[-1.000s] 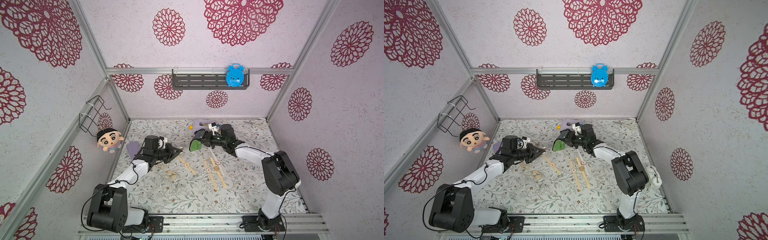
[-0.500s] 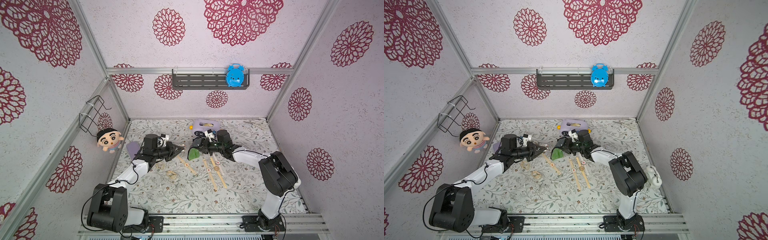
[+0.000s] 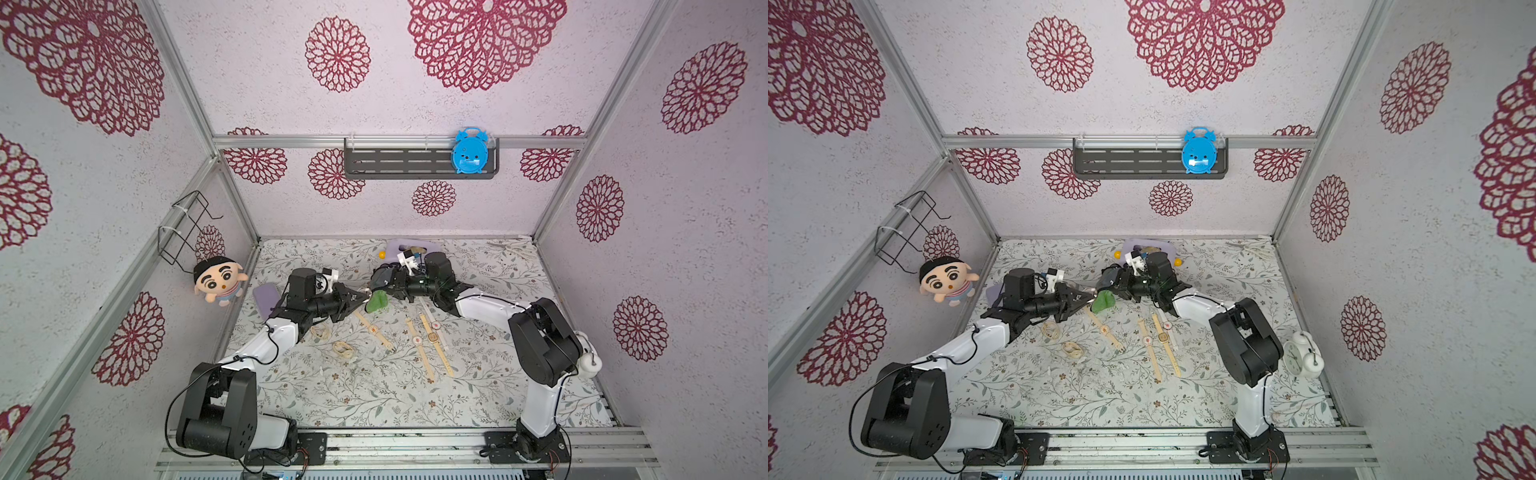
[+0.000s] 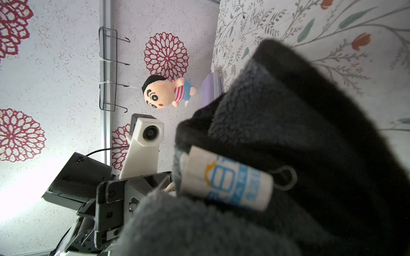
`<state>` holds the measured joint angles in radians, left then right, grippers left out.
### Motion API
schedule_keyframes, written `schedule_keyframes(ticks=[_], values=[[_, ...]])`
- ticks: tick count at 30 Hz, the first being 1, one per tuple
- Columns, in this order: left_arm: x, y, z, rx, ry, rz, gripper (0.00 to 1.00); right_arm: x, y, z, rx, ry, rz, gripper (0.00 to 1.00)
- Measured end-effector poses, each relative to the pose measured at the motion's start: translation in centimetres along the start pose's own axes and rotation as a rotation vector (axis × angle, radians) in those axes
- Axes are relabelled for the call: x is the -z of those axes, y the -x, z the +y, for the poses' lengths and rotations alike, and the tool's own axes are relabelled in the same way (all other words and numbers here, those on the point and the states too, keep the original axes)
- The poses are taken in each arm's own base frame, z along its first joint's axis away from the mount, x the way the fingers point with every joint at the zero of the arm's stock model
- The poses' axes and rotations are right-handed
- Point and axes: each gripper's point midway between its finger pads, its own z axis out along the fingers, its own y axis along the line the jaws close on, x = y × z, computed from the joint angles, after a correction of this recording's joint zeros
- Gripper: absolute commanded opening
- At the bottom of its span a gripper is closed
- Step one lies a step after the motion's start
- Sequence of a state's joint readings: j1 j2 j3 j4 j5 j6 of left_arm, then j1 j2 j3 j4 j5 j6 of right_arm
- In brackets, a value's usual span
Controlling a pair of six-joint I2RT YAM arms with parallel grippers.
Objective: Wipe the watch dial
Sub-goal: Wipe the dirt from the watch dial.
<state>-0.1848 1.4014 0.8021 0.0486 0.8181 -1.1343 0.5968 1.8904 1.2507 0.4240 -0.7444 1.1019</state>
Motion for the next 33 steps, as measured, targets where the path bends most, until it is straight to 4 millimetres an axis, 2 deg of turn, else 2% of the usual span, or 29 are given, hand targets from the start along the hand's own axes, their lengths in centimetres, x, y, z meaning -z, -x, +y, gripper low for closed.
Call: schedule_keyframes(ticks=[13, 18, 22, 28, 30, 33], values=[[-0.1, 0.8, 0.5, 0.002, 0.007, -0.022, 0.0, -1.8, 0.4, 0.5, -0.099, 0.058, -0.002, 0.0], [0.0, 1.4, 0.5, -0.006, 0.001, -0.042, 0.0, -2.7, 1.4, 2.1, -0.137, 0.098, -0.014, 0.0], [0.0, 1.6, 0.3, -0.012, -0.006, -0.047, 0.0, -3.2, 2.6, 4.1, -0.15, 0.149, -0.022, 0.0], [-0.5, 1.2, 1.2, 0.01, 0.014, -0.027, 0.0, -2.5, 3.7, 9.1, -0.08, 0.273, -0.027, 0.0], [-0.5, 1.0, 1.4, 0.015, 0.018, -0.022, 0.0, -1.9, 3.6, 9.3, -0.071, 0.282, -0.031, 0.0], [-0.5, 0.8, 1.7, 0.023, 0.024, -0.018, 0.0, -0.4, 3.7, 7.5, -0.085, 0.253, -0.049, 0.0]])
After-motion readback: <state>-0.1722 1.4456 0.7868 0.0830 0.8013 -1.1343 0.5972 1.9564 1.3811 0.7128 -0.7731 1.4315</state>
